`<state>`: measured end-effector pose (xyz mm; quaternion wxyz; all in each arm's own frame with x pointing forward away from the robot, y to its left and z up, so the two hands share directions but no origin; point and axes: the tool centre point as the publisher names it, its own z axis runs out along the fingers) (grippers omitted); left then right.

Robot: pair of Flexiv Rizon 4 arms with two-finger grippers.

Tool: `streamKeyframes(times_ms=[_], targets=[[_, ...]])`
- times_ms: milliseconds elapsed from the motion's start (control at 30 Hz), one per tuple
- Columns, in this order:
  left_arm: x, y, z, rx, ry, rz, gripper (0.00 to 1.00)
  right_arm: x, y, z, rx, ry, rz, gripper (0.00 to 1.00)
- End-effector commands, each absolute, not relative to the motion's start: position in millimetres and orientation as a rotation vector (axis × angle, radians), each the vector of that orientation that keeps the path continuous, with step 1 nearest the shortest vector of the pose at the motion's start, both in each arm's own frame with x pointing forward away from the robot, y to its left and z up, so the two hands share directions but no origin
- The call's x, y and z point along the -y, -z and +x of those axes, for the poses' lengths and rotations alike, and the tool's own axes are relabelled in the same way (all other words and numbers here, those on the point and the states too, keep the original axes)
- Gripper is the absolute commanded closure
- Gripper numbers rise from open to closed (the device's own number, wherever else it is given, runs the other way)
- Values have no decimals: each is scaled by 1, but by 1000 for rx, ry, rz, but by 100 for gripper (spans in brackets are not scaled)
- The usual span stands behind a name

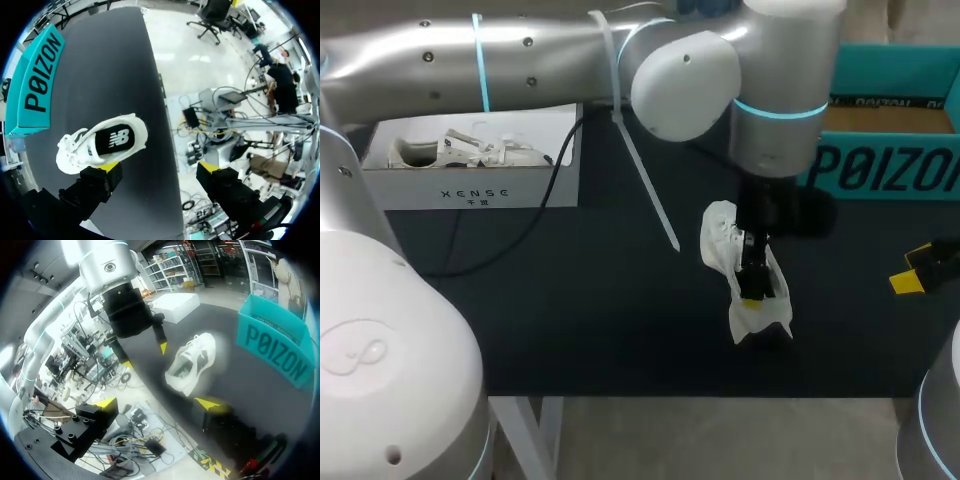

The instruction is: Take the shoe out of the shoebox, open the shoe tongue, remove and reinsert the insole, then place the shoe into the shoebox

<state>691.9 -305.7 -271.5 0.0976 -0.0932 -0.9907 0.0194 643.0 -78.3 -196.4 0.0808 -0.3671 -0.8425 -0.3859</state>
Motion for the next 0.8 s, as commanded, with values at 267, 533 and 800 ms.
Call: streamKeyframes(times_ms=[267, 533, 800], targets=[[318, 301, 688, 2927, -25, -167, 0, 79, 195, 630, 2545, 1159, -1135, 0], [334, 315, 686, 2951, -23, -136, 0, 79, 195, 630, 2545, 1159, -1135, 0], [342, 337, 687, 2960, 7, -98, 0, 79, 195, 630, 2545, 1159, -1135, 0]])
